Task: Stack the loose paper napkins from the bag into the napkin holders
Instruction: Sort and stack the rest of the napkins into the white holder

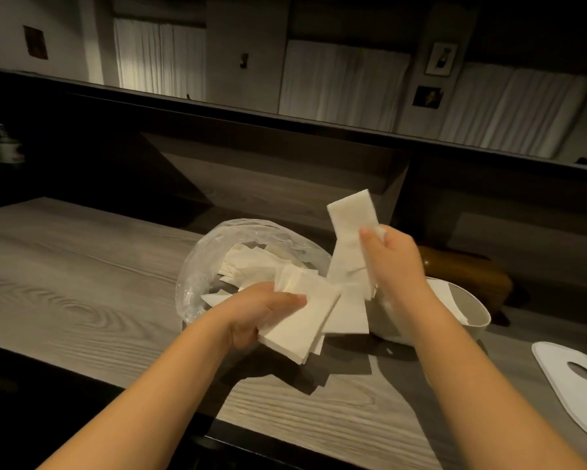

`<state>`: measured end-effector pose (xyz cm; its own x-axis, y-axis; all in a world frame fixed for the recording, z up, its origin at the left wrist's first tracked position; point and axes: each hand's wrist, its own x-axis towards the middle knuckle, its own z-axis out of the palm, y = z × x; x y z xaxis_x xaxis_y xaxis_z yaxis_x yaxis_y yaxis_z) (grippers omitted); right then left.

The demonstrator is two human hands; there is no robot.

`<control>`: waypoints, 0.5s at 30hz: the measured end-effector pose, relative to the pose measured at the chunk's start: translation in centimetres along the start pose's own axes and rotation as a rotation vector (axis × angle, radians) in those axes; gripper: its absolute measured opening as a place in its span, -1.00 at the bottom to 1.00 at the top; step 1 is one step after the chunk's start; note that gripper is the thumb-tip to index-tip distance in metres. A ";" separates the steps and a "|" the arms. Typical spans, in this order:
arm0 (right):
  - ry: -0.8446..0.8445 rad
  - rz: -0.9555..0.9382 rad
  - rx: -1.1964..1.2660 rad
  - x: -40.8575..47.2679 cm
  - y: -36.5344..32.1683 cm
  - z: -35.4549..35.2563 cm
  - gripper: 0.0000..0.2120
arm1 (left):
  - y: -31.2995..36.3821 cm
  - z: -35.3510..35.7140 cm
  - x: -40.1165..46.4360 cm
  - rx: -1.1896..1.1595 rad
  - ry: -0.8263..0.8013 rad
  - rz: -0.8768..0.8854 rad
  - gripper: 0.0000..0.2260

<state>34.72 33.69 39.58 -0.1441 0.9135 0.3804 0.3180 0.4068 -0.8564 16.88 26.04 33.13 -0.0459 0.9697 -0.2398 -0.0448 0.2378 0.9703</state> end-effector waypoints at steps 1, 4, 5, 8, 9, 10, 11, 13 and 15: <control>0.042 0.001 0.071 0.0 -0.1 -0.3 -0.82 | -0.2 0.1 -0.1 -0.068 0.031 0.023 -0.71; 0.116 -0.005 0.268 -0.5 -0.6 -1.0 -0.91 | -0.3 0.6 -0.3 -0.275 0.137 0.060 -0.73; 0.102 0.000 0.329 -0.7 -0.8 -1.1 -0.95 | -0.4 0.8 -0.3 -0.325 0.167 0.062 -0.74; -0.112 0.028 0.354 -1.6 -0.9 -0.7 -0.93 | -0.4 1.4 -0.4 -0.408 0.167 0.063 -0.74; -0.200 0.033 0.305 -1.9 -0.9 -0.2 -0.93 | -0.4 1.6 -0.5 -0.411 0.142 0.074 -0.74; -0.256 0.040 0.258 -2.3 -0.8 0.4 -0.93 | -0.4 1.7 -0.5 -0.414 0.118 0.085 -0.74; -0.271 0.049 0.223 -2.6 -0.5 1.1 -0.93 | -0.3 2.0 -0.5 -0.431 0.095 0.090 -0.73; -0.229 0.057 0.132 -2.9 -0.1 2.2 -0.90 | -0.1 2.4 -0.8 -0.488 0.061 0.089 -0.76; -0.199 0.043 -0.018 -2.9 0.4 3.1 -0.91 | 0.0 2.6 -0.9 -0.528 0.069 0.091 -0.76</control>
<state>32.41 31.20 37.06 -0.3116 0.9123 0.2659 0.3442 0.3691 -0.8633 19.51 25.34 33.47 -0.1375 0.9750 -0.1745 -0.5320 0.0759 0.8433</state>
